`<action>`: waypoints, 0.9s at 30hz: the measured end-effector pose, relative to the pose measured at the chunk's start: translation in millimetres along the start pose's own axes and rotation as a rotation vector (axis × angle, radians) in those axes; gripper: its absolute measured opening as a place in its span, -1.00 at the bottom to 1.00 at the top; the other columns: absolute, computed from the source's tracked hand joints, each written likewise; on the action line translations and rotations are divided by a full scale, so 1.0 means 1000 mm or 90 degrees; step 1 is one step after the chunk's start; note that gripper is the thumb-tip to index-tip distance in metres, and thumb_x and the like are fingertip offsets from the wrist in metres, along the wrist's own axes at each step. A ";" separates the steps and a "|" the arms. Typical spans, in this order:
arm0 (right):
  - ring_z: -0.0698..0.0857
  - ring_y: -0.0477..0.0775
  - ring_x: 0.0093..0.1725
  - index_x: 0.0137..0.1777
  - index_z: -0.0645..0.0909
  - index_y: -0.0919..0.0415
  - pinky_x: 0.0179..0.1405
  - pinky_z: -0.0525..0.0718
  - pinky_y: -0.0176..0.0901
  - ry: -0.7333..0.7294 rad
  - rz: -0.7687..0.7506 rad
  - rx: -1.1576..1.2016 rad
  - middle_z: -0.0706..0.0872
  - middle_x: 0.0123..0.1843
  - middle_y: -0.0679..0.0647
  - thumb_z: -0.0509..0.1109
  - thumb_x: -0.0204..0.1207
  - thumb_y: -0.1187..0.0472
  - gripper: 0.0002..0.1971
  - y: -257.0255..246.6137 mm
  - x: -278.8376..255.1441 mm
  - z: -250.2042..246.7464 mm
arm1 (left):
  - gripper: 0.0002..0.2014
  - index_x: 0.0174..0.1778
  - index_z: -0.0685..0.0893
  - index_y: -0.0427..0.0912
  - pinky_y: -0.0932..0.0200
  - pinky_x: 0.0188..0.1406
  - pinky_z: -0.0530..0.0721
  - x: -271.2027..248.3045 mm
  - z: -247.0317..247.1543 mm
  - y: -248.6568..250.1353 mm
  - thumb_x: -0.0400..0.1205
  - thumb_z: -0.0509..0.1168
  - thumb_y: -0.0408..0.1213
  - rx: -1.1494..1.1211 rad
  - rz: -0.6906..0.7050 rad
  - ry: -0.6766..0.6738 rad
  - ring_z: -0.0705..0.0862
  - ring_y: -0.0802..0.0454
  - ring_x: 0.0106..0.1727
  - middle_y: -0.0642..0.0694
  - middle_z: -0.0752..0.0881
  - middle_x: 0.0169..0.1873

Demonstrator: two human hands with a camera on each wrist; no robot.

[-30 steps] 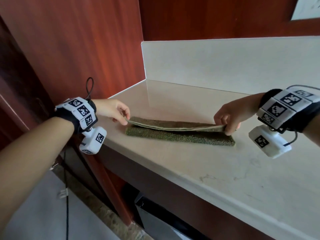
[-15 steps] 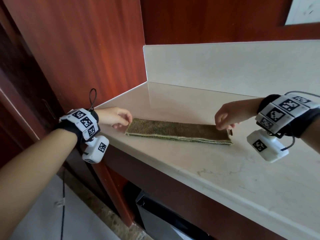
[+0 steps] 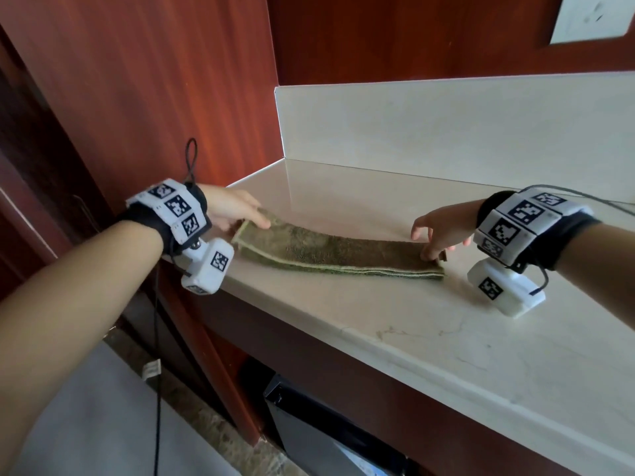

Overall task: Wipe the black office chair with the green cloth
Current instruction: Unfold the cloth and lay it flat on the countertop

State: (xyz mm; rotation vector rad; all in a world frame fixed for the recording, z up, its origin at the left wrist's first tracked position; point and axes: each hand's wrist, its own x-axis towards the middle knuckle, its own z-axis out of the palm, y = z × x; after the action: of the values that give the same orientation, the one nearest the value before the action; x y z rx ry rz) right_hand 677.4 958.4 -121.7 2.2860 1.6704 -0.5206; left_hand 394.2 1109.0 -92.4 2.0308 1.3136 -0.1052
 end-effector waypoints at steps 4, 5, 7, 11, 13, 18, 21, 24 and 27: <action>0.55 0.10 0.24 0.45 0.42 0.09 -0.13 0.55 -0.19 0.082 -0.049 0.010 0.55 0.37 0.11 0.37 0.56 0.13 -0.54 -0.013 -0.005 -0.007 | -0.88 0.03 0.62 -0.29 0.30 -0.49 0.70 -0.022 0.002 0.040 0.68 0.21 -0.35 -0.149 0.087 0.057 0.72 0.08 -0.28 -0.14 0.72 -0.16; 0.56 0.10 0.22 0.42 0.46 0.11 -0.03 0.56 -0.15 0.114 -0.071 0.024 0.56 0.35 0.09 0.34 0.58 0.14 -0.59 -0.016 -0.005 -0.009 | -0.87 0.04 0.61 -0.29 0.31 -0.45 0.72 -0.025 0.005 0.050 0.69 0.20 -0.34 -0.169 0.105 0.057 0.71 0.08 -0.24 -0.14 0.71 -0.16; 0.64 0.08 -0.04 0.35 0.53 0.22 -0.08 0.61 -0.15 0.149 -0.112 0.153 0.67 0.18 0.13 0.26 0.63 0.23 -0.69 -0.018 -0.007 -0.014 | -0.88 0.02 0.60 -0.27 0.32 -0.39 0.73 -0.027 0.013 0.070 0.69 0.20 -0.31 -0.179 0.131 0.043 0.67 0.07 -0.20 -0.14 0.68 -0.16; 0.67 0.14 -0.28 0.28 0.50 0.39 -0.14 0.69 -0.08 0.147 -0.139 0.664 0.72 -0.15 0.22 0.15 0.70 0.24 -0.73 -0.015 -0.020 -0.020 | -0.90 -0.12 0.55 -0.22 0.34 -0.54 0.66 -0.023 0.041 0.105 0.69 0.22 -0.31 -0.195 0.144 0.054 0.62 0.09 -0.37 -0.11 0.60 -0.31; 0.72 0.17 -0.22 0.21 0.49 0.36 -0.07 0.71 -0.05 0.113 -0.144 0.791 0.73 -0.12 0.25 0.10 0.72 0.19 -0.74 -0.012 -0.027 -0.019 | -0.92 -0.11 0.52 -0.24 0.29 -0.53 0.70 -0.019 0.057 0.121 0.69 0.22 -0.34 -0.219 0.149 0.046 0.65 0.08 -0.44 -0.14 0.60 -0.31; 0.71 0.27 -0.17 0.04 0.46 0.37 -0.04 0.67 0.01 0.049 -0.111 0.883 0.70 -0.10 0.33 -0.02 0.73 0.19 -0.71 0.002 -0.035 -0.007 | -0.92 0.01 0.53 -0.33 0.24 -0.52 0.71 -0.009 0.094 0.145 0.67 0.25 -0.39 -0.220 0.140 0.010 0.72 0.04 -0.46 -0.20 0.66 -0.29; 0.67 0.24 -0.26 0.11 0.43 0.39 -0.14 0.68 0.01 0.029 -0.069 0.869 0.65 -0.20 0.29 0.01 0.72 0.14 -0.70 0.009 -0.031 0.005 | -0.81 0.19 0.47 -0.28 0.23 -0.42 0.73 -0.008 0.107 0.146 0.73 0.14 -0.26 -0.165 0.099 -0.094 0.71 -0.01 -0.26 -0.19 0.67 -0.06; 0.66 0.13 -0.40 0.15 0.49 0.41 -0.32 0.69 -0.07 0.045 -0.049 0.783 0.65 -0.28 0.22 0.17 0.68 0.04 -0.63 0.011 -0.023 0.016 | -0.77 0.25 0.49 -0.25 0.28 -0.47 0.67 -0.006 0.103 0.141 0.75 0.06 -0.26 -0.104 0.085 -0.110 0.70 0.04 -0.26 -0.11 0.69 -0.03; 0.67 0.08 -0.40 0.06 0.54 0.38 -0.41 0.68 -0.17 0.086 -0.073 0.667 0.66 -0.23 0.19 0.35 0.58 0.00 -0.62 0.008 -0.021 0.018 | -0.77 0.25 0.55 -0.27 0.37 -0.65 0.53 -0.002 0.087 0.128 0.71 0.19 -0.30 -0.093 0.098 0.018 0.60 0.12 -0.43 -0.06 0.66 -0.14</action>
State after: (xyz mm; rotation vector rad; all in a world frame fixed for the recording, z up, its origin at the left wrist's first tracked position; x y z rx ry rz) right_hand 676.9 930.2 -128.5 2.9195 1.8439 -1.6061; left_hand 525.2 1025.5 -91.2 2.0067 1.1421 0.0876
